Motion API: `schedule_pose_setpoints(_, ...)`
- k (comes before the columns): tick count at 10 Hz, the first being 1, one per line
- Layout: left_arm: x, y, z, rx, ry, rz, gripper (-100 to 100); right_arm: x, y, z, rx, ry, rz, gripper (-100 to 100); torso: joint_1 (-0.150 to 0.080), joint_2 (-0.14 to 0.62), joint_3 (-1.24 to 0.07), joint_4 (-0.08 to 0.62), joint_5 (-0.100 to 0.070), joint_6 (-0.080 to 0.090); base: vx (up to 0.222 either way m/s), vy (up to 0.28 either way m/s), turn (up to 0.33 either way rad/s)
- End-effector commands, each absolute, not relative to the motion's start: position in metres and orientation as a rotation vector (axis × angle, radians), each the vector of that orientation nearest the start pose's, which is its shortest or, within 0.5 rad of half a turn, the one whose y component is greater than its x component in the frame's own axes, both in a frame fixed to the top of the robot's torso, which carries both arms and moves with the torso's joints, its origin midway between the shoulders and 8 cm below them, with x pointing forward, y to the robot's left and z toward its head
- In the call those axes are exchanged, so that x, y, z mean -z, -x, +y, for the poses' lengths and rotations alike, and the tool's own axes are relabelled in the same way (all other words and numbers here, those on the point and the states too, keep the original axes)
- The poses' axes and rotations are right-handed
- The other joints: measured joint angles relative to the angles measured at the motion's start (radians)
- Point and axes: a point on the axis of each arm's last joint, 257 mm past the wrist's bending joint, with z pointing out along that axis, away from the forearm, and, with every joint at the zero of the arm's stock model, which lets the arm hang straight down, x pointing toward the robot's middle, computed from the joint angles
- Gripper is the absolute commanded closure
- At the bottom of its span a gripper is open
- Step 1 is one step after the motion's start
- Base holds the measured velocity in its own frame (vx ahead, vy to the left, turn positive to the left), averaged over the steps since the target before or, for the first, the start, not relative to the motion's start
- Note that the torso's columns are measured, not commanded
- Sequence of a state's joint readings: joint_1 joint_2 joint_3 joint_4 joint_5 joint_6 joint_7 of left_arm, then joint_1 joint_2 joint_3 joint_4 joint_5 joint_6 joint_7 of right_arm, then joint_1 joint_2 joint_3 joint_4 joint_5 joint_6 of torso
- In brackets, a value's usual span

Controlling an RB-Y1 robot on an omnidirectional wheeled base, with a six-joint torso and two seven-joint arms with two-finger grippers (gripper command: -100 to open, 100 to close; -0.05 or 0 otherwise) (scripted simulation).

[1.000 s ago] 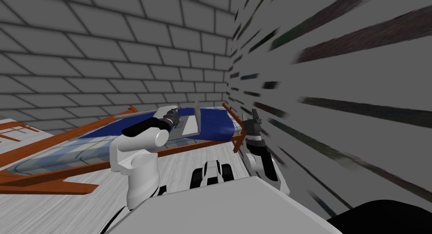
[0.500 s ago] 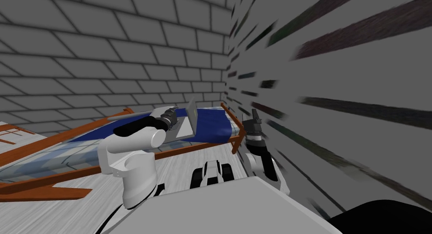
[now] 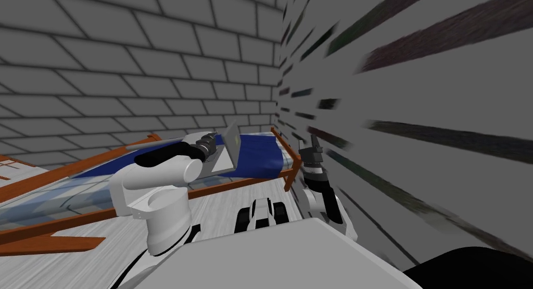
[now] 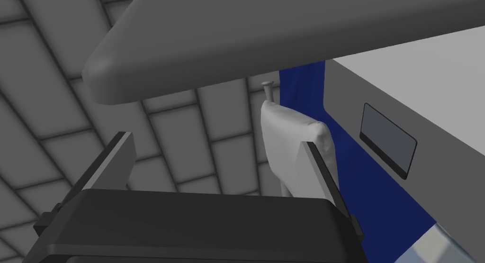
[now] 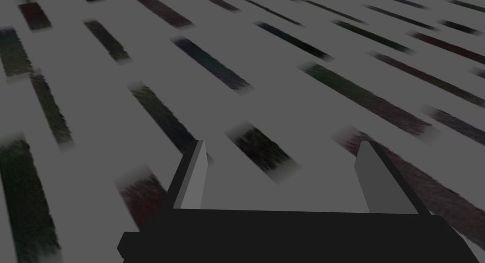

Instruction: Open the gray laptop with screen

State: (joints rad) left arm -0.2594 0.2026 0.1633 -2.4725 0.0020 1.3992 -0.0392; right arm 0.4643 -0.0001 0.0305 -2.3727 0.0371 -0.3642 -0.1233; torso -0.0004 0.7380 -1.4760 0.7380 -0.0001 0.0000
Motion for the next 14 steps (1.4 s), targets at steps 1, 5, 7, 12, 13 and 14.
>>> schedule_pose_setpoints(1, 0.010, -0.475, 0.299, 0.795, 1.288, 1.386, -100, -0.051, -0.351, -0.262, -1.431, -0.697, 0.607, 0, 0.000, 0.000, 0.000, 0.000, 0.000, 0.000, 0.041, -0.074, -0.004)
schedule_pose_setpoints(5, -0.010, -0.459, 0.302, 0.752, 1.237, 1.381, -100, -0.051, -0.351, -0.262, -1.431, -0.697, 0.607, 0, -0.001, 0.000, 0.000, 0.000, -0.001, 0.001, 0.032, -0.067, -0.004)
schedule_pose_setpoints(7, -0.026, -0.449, 0.299, 0.764, 1.201, 1.358, -100, -0.051, -0.351, -0.262, -1.431, -0.697, 0.607, 0, 0.000, 0.001, 0.001, 0.000, 0.000, 0.000, 0.017, -0.038, -0.008)
schedule_pose_setpoints(12, -0.023, -0.456, 0.295, 0.835, 1.245, 1.330, 100, -0.051, -0.351, -0.262, -1.431, -0.697, 0.607, 0, 0.001, 0.000, 0.000, 0.000, 0.000, 0.000, -0.006, 0.012, 0.007)
schedule_pose_setpoints(13, -0.021, -0.461, 0.293, 0.870, 1.269, 1.318, 100, -0.051, -0.351, -0.262, -1.431, -0.696, 0.607, 0, 0.008, 0.001, 0.001, -0.002, 0.003, -0.002, -0.066, 0.175, 0.017)
schedule_pose_setpoints(14, -0.019, -0.465, 0.291, 0.904, 1.293, 1.304, 100, -0.051, -0.351, -0.262, -1.431, -0.696, 0.607, 0, 0.014, 0.001, 0.001, -0.002, 0.006, -0.004, -0.055, 0.152, 0.000)
